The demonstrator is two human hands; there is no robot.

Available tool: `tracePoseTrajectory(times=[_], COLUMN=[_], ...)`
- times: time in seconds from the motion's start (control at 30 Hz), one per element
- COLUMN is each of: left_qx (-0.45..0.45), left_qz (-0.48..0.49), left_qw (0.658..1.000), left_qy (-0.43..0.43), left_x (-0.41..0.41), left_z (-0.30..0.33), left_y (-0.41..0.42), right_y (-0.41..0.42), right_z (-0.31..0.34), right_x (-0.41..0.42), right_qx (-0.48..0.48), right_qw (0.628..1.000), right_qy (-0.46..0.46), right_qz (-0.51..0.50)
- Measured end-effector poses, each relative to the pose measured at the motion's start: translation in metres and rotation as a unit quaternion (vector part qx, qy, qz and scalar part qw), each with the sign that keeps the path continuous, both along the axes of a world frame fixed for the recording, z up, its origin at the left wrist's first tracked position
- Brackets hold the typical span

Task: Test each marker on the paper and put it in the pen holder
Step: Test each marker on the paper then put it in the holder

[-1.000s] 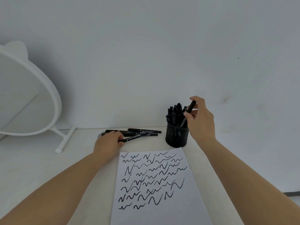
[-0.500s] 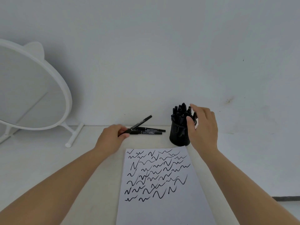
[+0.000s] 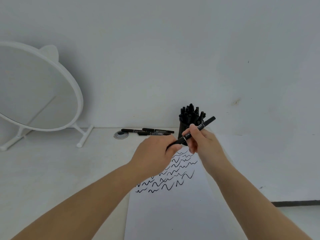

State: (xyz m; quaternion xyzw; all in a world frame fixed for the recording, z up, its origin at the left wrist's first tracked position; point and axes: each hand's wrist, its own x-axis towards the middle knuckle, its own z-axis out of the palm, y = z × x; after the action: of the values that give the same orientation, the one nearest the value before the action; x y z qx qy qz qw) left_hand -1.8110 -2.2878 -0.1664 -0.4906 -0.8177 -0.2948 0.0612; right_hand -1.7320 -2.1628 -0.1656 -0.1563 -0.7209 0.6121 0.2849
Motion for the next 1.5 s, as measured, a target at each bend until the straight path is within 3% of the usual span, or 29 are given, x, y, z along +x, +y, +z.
tracePoseTrajectory(times=[0.07, 0.17, 0.27, 0.33, 0.4, 0.57, 0.67, 0.77, 0.9, 1.07, 1.33, 1.5], left_qx=[0.006, 0.002, 0.024, 0.047, 0.043, -0.004, -0.035, -0.037, -0.020, -0.018, -0.016, -0.008], left_qz=[0.022, 0.037, 0.050, 0.061, 0.063, 0.065, 0.051, 0.031, 0.027, 0.020, 0.006, 0.002], left_qw=[0.999, 0.999, 0.995, 0.982, 0.977, 0.988, 0.993, 0.991, 0.982, 0.979, 0.979, 0.980], left_qy=[0.034, 0.038, -0.088, -0.175, -0.198, -0.139, -0.104, -0.122, -0.184, -0.203, -0.201, -0.199], left_x=[0.009, 0.013, 0.001, -0.007, -0.010, -0.005, -0.007, -0.009, -0.013, -0.015, -0.017, -0.016], left_z=[-0.003, -0.017, -0.038, -0.051, -0.062, -0.081, -0.090, -0.093, -0.096, -0.099, -0.100, -0.100], left_y=[0.002, -0.010, -0.038, -0.046, -0.044, -0.034, -0.034, -0.037, -0.037, -0.036, -0.039, -0.039], right_y=[0.007, 0.048, 0.073, 0.068, 0.059, 0.034, 0.034, 0.049, 0.050, 0.048, 0.050, 0.044], right_z=[0.000, 0.010, -0.004, -0.023, -0.041, -0.071, -0.089, -0.100, -0.105, -0.108, -0.105, -0.098], right_x=[-0.002, 0.013, 0.042, 0.048, 0.043, 0.018, 0.017, 0.024, 0.021, 0.016, 0.021, 0.026], right_qx=[-0.039, -0.204, -0.093, -0.041, -0.011, 0.013, 0.022, 0.026, 0.063, 0.086, 0.116, 0.139], right_qw=[0.996, 0.948, 0.945, 0.956, 0.966, 0.988, 0.982, 0.968, 0.977, 0.984, 0.965, 0.961], right_qy=[-0.011, 0.028, -0.011, -0.037, -0.067, -0.066, -0.036, -0.032, -0.046, -0.065, -0.082, -0.003], right_qz=[-0.082, -0.242, -0.314, -0.287, -0.248, -0.142, -0.185, -0.249, -0.200, -0.142, -0.222, -0.238])
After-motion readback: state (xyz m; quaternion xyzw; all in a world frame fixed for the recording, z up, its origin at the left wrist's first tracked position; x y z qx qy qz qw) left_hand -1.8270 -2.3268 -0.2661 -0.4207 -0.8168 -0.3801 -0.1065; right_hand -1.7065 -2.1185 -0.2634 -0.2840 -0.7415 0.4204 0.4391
